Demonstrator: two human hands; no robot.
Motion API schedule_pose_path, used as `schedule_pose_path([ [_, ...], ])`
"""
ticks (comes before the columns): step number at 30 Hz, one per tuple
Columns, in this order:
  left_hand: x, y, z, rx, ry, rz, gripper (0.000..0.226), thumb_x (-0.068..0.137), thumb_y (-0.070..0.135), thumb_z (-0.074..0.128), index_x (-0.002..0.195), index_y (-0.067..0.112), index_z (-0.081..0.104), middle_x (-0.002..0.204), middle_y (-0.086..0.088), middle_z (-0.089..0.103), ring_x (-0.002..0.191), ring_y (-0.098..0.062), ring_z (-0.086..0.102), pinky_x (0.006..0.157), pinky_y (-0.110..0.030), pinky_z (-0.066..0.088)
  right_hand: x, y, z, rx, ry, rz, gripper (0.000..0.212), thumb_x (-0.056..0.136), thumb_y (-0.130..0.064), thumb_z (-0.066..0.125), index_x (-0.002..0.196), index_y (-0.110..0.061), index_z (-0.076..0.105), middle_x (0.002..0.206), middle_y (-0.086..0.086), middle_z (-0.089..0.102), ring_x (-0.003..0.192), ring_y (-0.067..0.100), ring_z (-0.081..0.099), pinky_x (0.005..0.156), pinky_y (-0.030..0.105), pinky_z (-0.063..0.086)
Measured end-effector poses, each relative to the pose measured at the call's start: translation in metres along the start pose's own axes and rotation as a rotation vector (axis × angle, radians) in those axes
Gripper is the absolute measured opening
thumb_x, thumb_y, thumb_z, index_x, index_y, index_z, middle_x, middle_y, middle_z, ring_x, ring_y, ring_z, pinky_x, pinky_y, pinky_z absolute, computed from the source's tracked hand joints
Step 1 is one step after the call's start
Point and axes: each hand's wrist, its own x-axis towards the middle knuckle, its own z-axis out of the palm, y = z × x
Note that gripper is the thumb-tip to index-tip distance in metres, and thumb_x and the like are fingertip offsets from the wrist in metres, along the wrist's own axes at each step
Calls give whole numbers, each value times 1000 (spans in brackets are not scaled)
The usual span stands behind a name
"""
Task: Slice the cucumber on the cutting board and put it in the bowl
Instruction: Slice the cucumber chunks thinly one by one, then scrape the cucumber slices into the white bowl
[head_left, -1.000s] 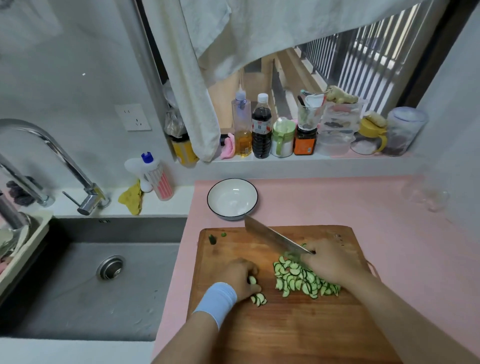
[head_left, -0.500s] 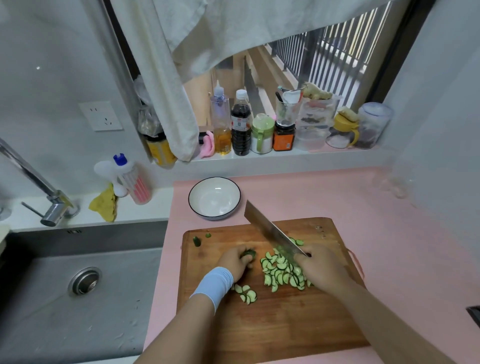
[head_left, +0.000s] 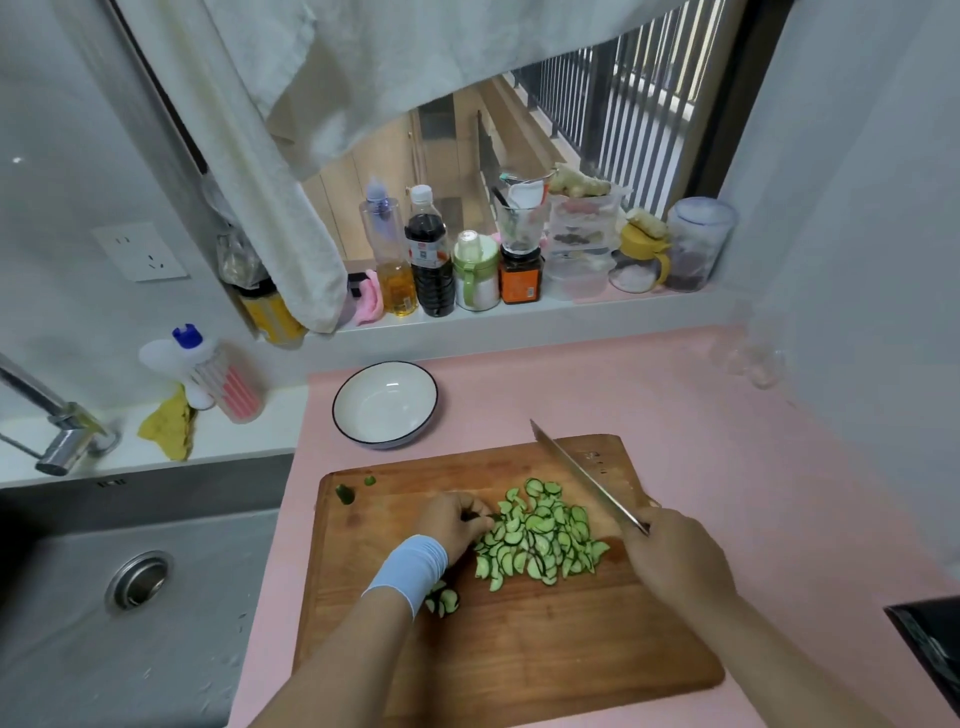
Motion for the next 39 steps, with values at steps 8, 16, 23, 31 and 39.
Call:
schedule_pose_path([
  [8,-2,-8,0,29,-46,-34,11,90,18,67,83,21,76,80,21,67,72,3,58,84,-25,53,-14,0,21,33,-140,1,24,94,-29,47,86,-27,70,76,-6,67,75,20,63,64,30,51],
  [16,-20,-27,-22,88,31,-107,17,92,19,61,101,32,70,89,13,66,84,-7,60,81,-22,49,-26,-40,44,168,-230,-23,33,97,-26,49,65,-21,59,54,-4,59,48,15,54,47,26,35],
  [23,-37,-47,-41,-29,94,-90,29,92,5,59,98,32,69,86,16,67,77,-3,60,69,-5,47,-21,-58,47,192,-239,-48,32,100,-30,50,73,-22,65,48,-6,55,40,13,47,45,24,32],
  [31,-60,-96,-11,252,259,123,46,78,59,62,115,32,66,111,12,55,104,-10,45,90,-27,40,-16,-36,26,79,-80,6,36,102,-31,49,70,-20,63,60,-2,63,55,15,59,50,25,38],
  [39,-50,-61,16,144,244,208,37,84,27,75,120,22,68,103,9,54,102,-7,42,93,-22,38,-24,-1,25,304,-54,110,37,101,-26,52,66,-17,63,56,1,60,54,22,60,50,27,41],
])
